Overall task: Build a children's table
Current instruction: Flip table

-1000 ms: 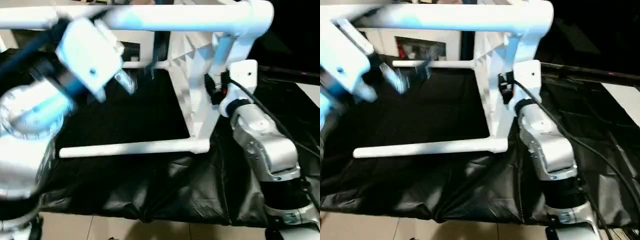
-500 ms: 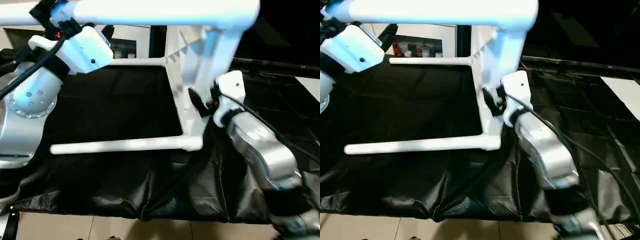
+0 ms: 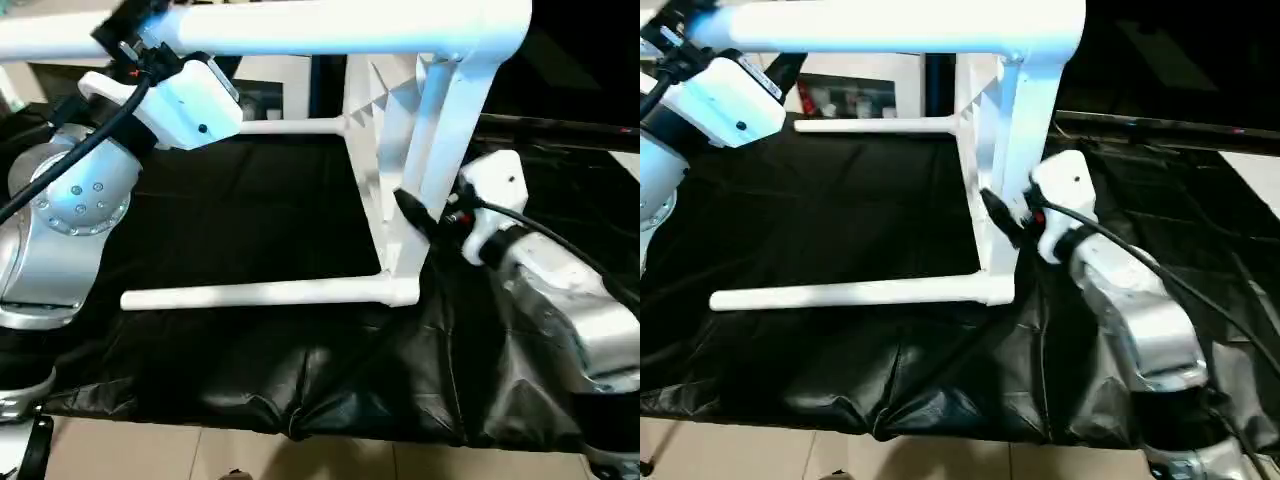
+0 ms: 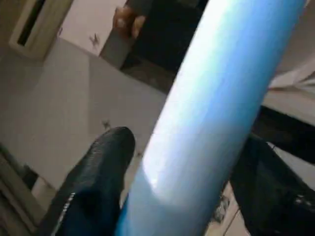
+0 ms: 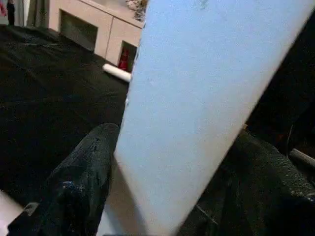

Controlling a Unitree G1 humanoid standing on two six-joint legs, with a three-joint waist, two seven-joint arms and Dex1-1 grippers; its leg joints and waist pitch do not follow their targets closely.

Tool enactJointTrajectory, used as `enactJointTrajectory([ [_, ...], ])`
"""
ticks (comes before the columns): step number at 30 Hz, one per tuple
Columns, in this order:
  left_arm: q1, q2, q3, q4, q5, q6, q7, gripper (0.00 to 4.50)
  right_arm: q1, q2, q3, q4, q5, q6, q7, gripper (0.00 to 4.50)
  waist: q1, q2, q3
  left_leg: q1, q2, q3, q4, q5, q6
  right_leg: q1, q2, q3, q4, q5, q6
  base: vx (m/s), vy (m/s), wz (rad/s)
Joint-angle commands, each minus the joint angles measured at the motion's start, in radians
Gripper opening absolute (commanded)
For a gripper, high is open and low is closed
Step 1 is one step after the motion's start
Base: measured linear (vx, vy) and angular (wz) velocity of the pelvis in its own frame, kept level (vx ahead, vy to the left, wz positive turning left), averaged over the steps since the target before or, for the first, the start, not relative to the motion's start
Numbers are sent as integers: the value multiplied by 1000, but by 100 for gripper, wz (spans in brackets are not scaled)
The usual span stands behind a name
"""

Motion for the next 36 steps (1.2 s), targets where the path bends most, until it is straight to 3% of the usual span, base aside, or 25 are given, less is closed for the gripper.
enactJointTrajectory([
  [1, 7, -13, -46, 25, -16, 17, -50, 302, -8, 0, 55, 1, -42, -18, 8, 355, -3, 15, -54, 14, 23, -14, -72, -269, -59, 32, -62, 41, -92, -291, -100, 0, 0, 0],
  [5, 13, -27, -40, 26, -27, 17, -53, 267, -22, 49, 105, 66, -100, -24, -49, 355, -8, 15, -51, 17, 20, -15, -74, -309, -59, 24, -63, 42, -101, -371, -84, 0, 0, 0],
  [9, 20, -44, -31, 14, -46, 24, -64, 254, -58, 179, 85, 168, -107, -37, -177, 355, -17, 17, -53, 17, 19, -17, -75, -318, -65, 18, -64, 41, -104, -409, -78, 0, 0, 0],
  [10, 23, -47, -29, 8, -47, 26, -66, 251, -65, 209, 76, 192, -107, -56, -199, 355, -18, 13, -54, 19, 19, -17, -74, -322, -65, 17, -64, 41, -104, -407, -80, 0, 0, 0],
  [15, 31, -57, -24, -10, -58, 39, -72, 247, -78, 282, 42, 251, -93, -91, -246, 355, -18, 20, -58, 14, 21, -15, -77, -298, -67, 19, -63, 43, -93, -309, -97, 0, 0, 0],
  [20, 37, -74, -26, -21, -66, 42, -89, 245, -120, 343, 13, 361, -98, -167, -277, 355, -18, 21, -58, 13, 22, -13, -78, -283, -70, 23, -63, 43, -88, -265, -109, 0, 0, 0],
  [29, 46, -104, -8, -52, -88, 77, -122, 245, -172, 356, 2, 458, -136, -249, -263, 275, -22, 16, -56, 11, 21, -12, -79, -288, -61, 23, -65, 44, -92, -313, -93, 0, 0, 0],
  [34, 44, -159, 77, -61, -154, 156, -96, 245, -194, 287, 19, 431, -139, -292, -148, 235, -22, 12, -58, 7, 22, -9, -76, -250, -50, 28, -64, 44, -89, -268, -100, 0, 0, 0],
  [36, 33, -193, 128, -68, -189, 197, -77, 245, -211, 234, 20, 418, -142, -305, -85, 229, -19, 7, -61, 4, 21, -5, -70, -201, -33, 32, -62, 44, -84, -205, -112, 0, 0, 0],
])
